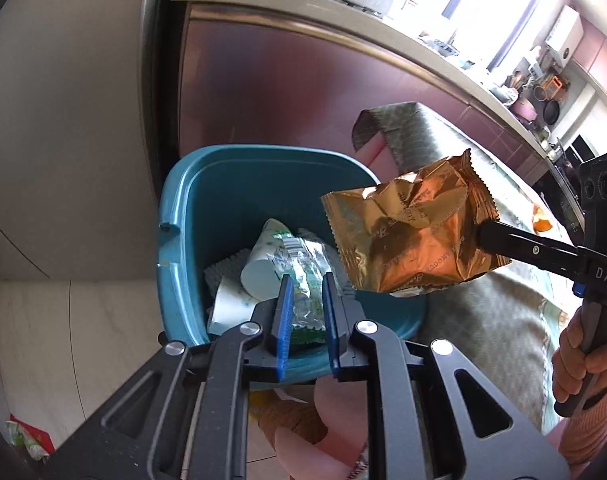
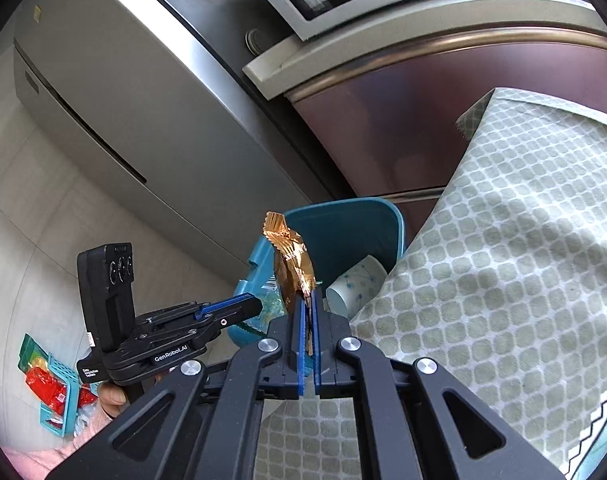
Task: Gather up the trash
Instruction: 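Open the left gripper over the teal bin while the right gripper releases the snack bag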
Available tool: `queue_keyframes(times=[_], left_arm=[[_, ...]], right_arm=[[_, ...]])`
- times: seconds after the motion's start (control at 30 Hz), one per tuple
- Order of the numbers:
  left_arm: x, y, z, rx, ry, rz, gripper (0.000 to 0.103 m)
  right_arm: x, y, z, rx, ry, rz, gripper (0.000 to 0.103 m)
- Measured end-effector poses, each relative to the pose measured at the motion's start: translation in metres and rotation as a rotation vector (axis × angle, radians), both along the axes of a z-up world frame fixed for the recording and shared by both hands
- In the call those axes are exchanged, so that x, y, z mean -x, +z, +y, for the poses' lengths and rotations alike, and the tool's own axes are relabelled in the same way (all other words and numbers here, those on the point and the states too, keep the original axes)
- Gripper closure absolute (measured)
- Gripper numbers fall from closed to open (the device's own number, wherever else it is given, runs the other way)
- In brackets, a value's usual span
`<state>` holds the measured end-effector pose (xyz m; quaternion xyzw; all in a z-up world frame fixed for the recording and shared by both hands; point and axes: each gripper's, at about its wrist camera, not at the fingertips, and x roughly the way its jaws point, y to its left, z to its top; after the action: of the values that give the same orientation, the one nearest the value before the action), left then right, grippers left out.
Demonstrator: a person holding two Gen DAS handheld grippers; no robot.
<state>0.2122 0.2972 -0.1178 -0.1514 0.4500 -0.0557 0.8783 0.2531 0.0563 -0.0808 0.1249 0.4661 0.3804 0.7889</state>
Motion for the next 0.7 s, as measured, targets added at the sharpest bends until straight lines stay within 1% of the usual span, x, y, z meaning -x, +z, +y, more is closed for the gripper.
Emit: queue_keyframes(times=[0.37, 0.47, 0.5, 0.53, 0.57, 0.63, 0.7], left_arm=[[-0.02, -0.022, 0.002, 0.003, 0.031, 0.029, 0.089], [-0.02, -0.025, 0.002, 0.007, 0.038, 0.036, 0.088], [-0.02, -0.026, 0.002, 0.01, 0.041, 0.038, 0.088], [-0.02, -0.026, 0.003, 0.013, 0.043, 0.038, 0.087], [-0.02, -0.027, 0.003, 0.016, 0.044, 0.039, 0.084], [-0.02, -0.027, 0.003, 0.025, 0.042, 0.033, 0.083], [-0.019, -0.026, 0.001, 0.024, 0.04, 0.023, 0.083]], right_arm=[[-0.016, -0.018, 0.034, 0.057, 0.022, 0.031, 0.098], [-0.02, -0.023, 0.039, 0.067, 0.017, 0.039, 0.095], [-0.022, -0.024, 0.04, 0.072, 0.011, 0.042, 0.091], [-0.023, -0.025, 0.039, 0.07, 0.004, 0.041, 0.089], [-0.023, -0.024, 0.04, 0.07, -0.001, 0.036, 0.087], [-0.023, -0.023, 0.038, 0.055, -0.008, 0.03, 0.075], [-0.022, -0.022, 0.035, 0.053, -0.015, 0.024, 0.071]])
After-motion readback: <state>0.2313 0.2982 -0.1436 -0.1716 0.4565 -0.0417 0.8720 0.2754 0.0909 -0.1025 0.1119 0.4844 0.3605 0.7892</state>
